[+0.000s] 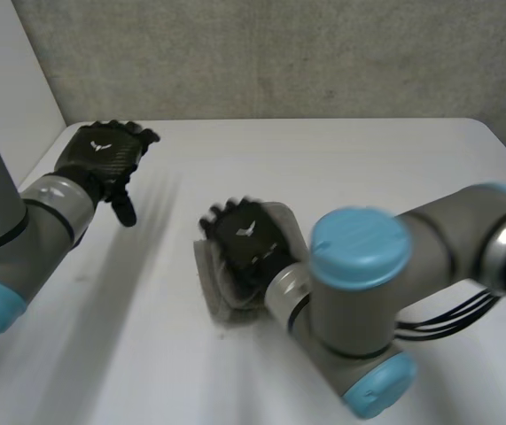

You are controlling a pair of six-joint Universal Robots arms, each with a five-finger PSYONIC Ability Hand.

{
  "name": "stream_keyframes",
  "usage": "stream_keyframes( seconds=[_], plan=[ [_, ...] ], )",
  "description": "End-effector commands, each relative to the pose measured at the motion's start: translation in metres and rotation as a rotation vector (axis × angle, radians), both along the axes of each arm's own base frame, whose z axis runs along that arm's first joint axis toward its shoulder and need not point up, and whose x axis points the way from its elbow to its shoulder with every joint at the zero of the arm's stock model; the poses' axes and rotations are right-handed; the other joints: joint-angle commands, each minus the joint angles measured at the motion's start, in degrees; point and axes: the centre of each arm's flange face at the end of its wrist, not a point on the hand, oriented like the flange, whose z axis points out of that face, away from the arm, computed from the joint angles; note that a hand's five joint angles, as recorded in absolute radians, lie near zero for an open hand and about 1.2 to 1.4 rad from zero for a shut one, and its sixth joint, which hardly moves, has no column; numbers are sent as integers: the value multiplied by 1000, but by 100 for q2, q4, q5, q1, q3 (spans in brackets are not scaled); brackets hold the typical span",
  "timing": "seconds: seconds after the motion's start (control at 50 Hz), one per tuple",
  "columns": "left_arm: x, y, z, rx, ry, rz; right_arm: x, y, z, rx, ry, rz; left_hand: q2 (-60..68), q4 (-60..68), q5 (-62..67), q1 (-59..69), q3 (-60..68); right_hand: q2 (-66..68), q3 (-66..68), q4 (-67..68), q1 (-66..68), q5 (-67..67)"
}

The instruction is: Fold the towel.

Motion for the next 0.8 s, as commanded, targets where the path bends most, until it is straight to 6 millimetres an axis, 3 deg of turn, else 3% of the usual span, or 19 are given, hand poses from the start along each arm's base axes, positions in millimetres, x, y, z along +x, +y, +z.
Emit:
stream_keyframes(
  seconds=[0.02,0.06,0.12,0.18,0.2,0.28,0.4,0.46,0.56,0.7,0.8],
  plan=[
    [-39,7,9,-8,96,-97,-37,-25,46,26,-146,-132,98,84,-117,40,85,-612,-663,-614,-662,-646],
    [-58,9,4,31,160,-128,-49,-34,45,83,-172,-184,131,118,-84,73,118,-612,-663,-614,-662,-646],
    [-65,8,-2,58,190,-138,-58,-41,42,125,-176,-222,165,152,-50,107,152,-612,-663,-614,-662,-646],
    [-95,13,-30,165,252,-187,-80,-63,32,258,-190,-332,165,152,-50,107,152,-612,-663,-614,-662,-646],
    [-95,13,-30,165,252,-188,-80,-63,32,258,-190,-332,165,152,-50,107,152,-612,-663,-614,-662,-646],
    [-110,20,-68,285,229,-196,-86,-74,13,345,-157,-374,182,168,-33,124,169,-612,-663,-614,-662,-646],
    [-101,22,-104,394,154,-125,-75,-78,0,385,-140,-320,215,202,0,158,202,-612,-663,-614,-662,-646],
    [-95,22,-109,413,136,-98,-70,-79,-4,396,-136,-294,215,202,0,158,202,-612,-663,-614,-662,-646],
    [-72,23,-128,458,80,-6,-51,-74,-27,430,-75,-229,215,202,0,158,202,-612,-663,-614,-662,-646],
    [-63,23,-127,458,56,18,-37,-68,-51,392,23,-179,215,202,0,158,202,-612,-663,-614,-662,-646],
    [-63,26,-108,407,38,-6,-37,-70,-40,345,29,-174,165,152,-50,107,152,-612,-663,-614,-662,-646]
  ],
)
